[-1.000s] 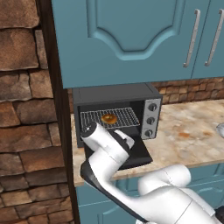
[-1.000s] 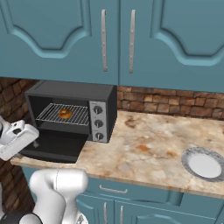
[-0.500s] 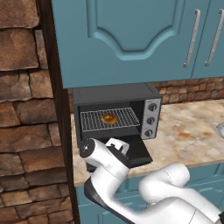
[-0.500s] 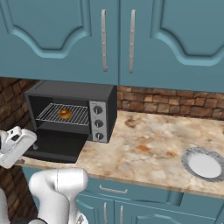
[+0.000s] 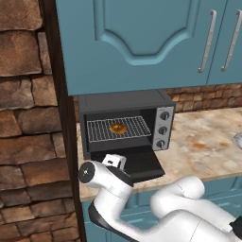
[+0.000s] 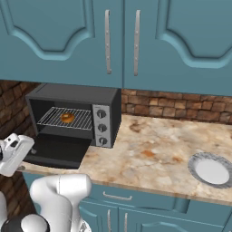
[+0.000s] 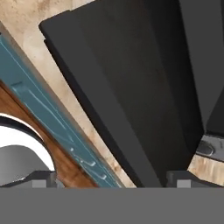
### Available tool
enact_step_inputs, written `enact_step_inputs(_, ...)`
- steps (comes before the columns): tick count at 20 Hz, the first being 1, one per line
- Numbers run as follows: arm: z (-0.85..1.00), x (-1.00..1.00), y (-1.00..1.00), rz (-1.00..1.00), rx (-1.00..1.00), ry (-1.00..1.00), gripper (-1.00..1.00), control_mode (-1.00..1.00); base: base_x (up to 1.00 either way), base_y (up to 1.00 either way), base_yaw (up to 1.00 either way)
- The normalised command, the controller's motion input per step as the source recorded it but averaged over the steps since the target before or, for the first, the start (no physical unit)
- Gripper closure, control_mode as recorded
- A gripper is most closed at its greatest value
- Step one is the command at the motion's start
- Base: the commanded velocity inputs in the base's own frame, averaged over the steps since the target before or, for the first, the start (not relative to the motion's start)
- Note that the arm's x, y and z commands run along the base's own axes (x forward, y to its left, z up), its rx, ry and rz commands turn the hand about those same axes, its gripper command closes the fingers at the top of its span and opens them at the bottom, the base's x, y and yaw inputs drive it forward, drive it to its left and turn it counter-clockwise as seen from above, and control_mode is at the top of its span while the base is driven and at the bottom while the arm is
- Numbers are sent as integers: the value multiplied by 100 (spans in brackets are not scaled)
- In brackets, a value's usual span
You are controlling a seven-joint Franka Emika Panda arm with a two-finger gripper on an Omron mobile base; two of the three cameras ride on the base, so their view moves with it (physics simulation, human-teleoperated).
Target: Pick up the bagel from the plate, place it on the toaster oven rack, close the door, and set the timer.
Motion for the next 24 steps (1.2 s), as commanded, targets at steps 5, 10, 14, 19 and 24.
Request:
enact_step_inputs(5,-25,40,16,16,0,0,-100,-100,0,0,0)
enact_step_inputs(10,-31,32,19,11,-2,0,-100,-100,0,0,0)
enact_step_inputs(14,-40,7,22,7,-4,0,-100,-100,0,0,0)
enact_step_inputs(19,-32,0,17,4,-4,0,-100,-100,0,0,0)
enact_step_inputs(24,-3,1,8,1,-4,-10,-100,-100,0,0,0)
